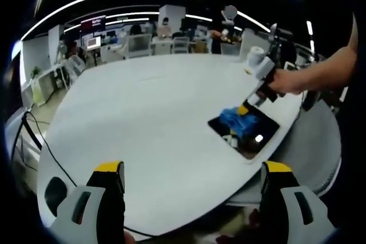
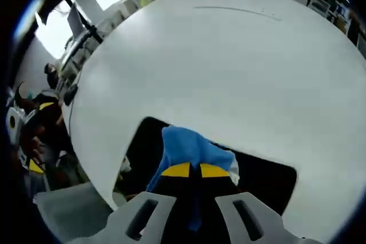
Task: Wipe the mirror surface with the cleaning cloth until all visible marks leave the cleaned area.
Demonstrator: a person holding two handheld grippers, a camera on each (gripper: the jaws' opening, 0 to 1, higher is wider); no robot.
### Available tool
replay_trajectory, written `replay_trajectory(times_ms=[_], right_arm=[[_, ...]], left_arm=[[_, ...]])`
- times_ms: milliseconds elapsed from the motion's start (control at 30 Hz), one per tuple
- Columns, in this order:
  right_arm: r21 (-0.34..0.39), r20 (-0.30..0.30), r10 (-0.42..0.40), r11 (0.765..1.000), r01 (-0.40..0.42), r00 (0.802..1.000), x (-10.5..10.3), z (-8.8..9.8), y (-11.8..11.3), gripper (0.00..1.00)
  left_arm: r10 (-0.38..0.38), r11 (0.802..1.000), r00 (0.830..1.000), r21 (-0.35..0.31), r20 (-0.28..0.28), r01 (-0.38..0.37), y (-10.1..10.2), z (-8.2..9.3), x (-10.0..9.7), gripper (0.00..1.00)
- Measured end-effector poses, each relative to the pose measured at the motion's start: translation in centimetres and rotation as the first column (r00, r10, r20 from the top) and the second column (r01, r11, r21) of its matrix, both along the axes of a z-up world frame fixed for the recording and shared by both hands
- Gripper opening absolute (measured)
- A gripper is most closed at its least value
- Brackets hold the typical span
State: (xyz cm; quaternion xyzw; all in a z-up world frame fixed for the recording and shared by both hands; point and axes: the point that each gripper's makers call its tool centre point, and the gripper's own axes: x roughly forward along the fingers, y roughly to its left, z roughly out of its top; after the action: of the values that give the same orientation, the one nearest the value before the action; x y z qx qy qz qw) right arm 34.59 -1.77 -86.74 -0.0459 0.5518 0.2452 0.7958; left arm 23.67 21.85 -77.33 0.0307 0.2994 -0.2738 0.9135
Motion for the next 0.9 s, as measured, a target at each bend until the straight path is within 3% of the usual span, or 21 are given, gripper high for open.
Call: replay_trajectory(times_ms=[300, 700, 900], right_arm=[[0.000, -0.012, 0.001, 1.000, -0.001, 1.000, 1.7, -0.1, 0.3, 0.00], [0.034, -0.021, 0.045, 0.998, -0.044, 0.999, 1.4, -0.1, 0.2, 0.00], [0.041, -0.015, 0.034, 0.999, -0.034, 0.999, 1.2, -0.1, -0.8, 0.00]], left_arm=[[0.016, 1.000, 1.000, 0.002, -0.003, -0.016, 0.3, -0.1, -0.1, 1.00], [0.013, 1.000, 1.000, -0.001, 0.000, -0.013, -0.4, -0.2, 0.0, 1.00], [0.018, 1.000, 1.000, 0.001, 0.001, -0.018, -0.6, 0.0, -0.3, 1.00]])
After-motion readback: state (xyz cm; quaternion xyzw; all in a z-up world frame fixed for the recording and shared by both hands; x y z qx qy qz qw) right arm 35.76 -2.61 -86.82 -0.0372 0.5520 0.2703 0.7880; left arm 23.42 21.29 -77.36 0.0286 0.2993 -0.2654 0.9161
